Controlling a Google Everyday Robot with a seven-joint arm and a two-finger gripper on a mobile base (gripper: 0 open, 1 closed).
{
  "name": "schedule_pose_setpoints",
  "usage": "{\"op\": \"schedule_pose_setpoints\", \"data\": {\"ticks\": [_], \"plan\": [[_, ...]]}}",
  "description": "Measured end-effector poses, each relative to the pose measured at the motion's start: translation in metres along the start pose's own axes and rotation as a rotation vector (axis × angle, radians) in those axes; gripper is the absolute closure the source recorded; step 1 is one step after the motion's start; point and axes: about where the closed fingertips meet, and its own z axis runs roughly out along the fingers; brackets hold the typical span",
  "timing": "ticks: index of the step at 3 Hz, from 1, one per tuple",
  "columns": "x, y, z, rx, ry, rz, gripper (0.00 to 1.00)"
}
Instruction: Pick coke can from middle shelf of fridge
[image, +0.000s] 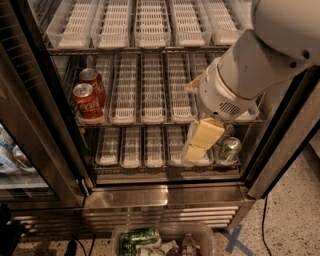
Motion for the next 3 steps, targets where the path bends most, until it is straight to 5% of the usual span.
{"op": "schedule_pose_setpoints", "data": {"ticks": [2, 3], "plan": [[-0.028, 0.012, 0.058, 0.058, -0.102, 0.05, 0.0], [-0.049, 0.002, 0.084, 0.126, -0.171, 0.065, 0.0]]}}
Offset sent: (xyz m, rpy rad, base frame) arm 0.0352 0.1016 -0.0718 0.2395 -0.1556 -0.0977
